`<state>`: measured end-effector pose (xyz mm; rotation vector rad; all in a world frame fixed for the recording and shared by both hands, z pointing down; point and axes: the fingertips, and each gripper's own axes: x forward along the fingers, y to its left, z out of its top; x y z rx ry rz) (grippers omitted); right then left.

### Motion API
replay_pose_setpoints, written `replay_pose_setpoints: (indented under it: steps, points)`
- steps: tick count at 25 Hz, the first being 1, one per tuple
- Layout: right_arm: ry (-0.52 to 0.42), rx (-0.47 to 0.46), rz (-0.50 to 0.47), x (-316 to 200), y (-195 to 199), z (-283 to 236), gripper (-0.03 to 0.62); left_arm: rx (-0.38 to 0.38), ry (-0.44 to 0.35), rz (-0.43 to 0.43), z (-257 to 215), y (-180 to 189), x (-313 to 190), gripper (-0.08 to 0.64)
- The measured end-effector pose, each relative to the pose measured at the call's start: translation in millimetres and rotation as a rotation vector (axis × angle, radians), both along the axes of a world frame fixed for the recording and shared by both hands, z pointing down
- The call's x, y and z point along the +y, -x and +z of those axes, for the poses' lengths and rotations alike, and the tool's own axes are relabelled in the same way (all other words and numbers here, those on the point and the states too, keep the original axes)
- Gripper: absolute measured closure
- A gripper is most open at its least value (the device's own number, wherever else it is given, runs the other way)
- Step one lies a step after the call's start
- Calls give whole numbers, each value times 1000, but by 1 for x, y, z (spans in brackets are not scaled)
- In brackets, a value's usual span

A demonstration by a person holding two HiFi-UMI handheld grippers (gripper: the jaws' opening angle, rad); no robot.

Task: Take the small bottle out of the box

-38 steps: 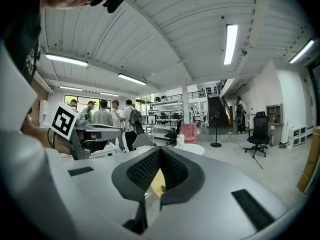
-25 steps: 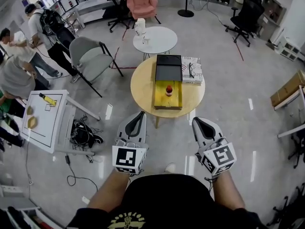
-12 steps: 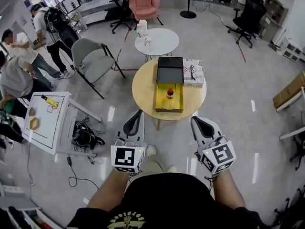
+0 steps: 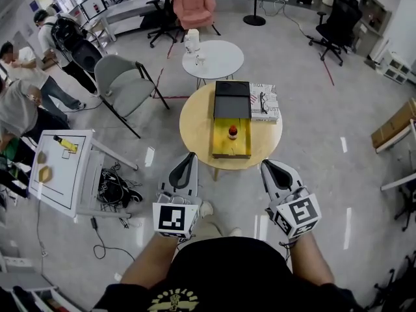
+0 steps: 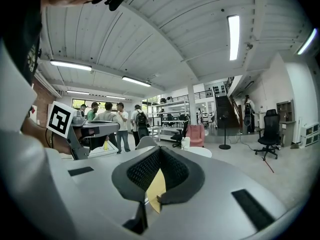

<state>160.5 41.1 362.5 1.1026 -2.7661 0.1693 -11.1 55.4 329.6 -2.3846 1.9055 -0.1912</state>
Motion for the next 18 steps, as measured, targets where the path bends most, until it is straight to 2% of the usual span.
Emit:
replay_pose_setpoints:
  steps: [6,11,18]
  points:
    - [-2,9,10,-23,14,-3,577,15,8,23,1,9,-25,546]
    - [-4,15,13,-46,30,-2,577,14,56,56,13,20,-49,546]
    - [7,16,18,-79,52,3,577,22,65,83,16,38,-83,546]
